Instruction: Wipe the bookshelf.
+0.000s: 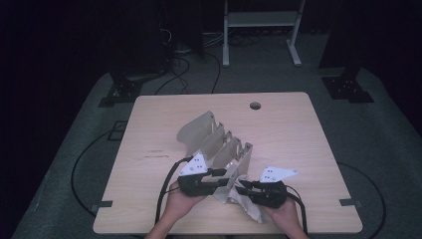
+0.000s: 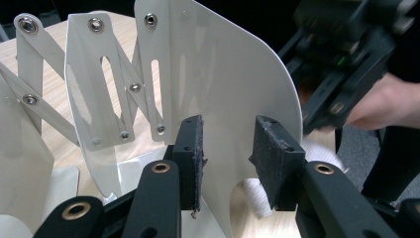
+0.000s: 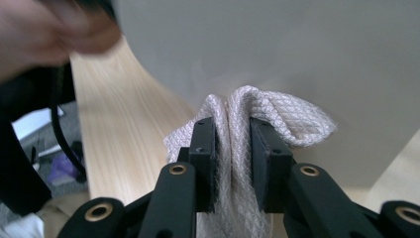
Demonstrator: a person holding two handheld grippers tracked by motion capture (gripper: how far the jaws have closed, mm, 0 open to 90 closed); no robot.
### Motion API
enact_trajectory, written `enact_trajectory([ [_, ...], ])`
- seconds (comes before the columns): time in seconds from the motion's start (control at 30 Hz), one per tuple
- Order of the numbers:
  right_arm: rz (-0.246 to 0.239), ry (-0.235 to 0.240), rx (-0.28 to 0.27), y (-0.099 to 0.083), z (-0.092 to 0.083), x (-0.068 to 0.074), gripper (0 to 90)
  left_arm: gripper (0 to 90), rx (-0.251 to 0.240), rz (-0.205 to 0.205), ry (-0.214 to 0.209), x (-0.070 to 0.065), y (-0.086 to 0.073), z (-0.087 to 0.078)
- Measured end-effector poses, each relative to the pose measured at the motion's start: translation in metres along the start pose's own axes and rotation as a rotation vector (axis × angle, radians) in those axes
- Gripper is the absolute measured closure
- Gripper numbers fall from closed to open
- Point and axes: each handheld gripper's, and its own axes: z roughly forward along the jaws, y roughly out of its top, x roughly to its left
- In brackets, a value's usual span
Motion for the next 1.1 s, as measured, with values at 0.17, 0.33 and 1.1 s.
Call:
enact_trajectory([
  [0.17,-0.026,-0.006,-0.06,0.019,-0.014,0.006,72.9,64.5,0.0,0.0,0.003,0.0,0.0,0.0],
  [0.33,-0.01,-0.004,-0.061,0.013,-0.01,0.004,72.8,64.5,0.0,0.0,0.003,0.0,0.0,0.0],
  [1.1,0.048,-0.016,-0.043,-0.006,-0.007,-0.003,72.6,59.6,-0.039,-0.007,0.035,0.007,0.011,-0.02],
])
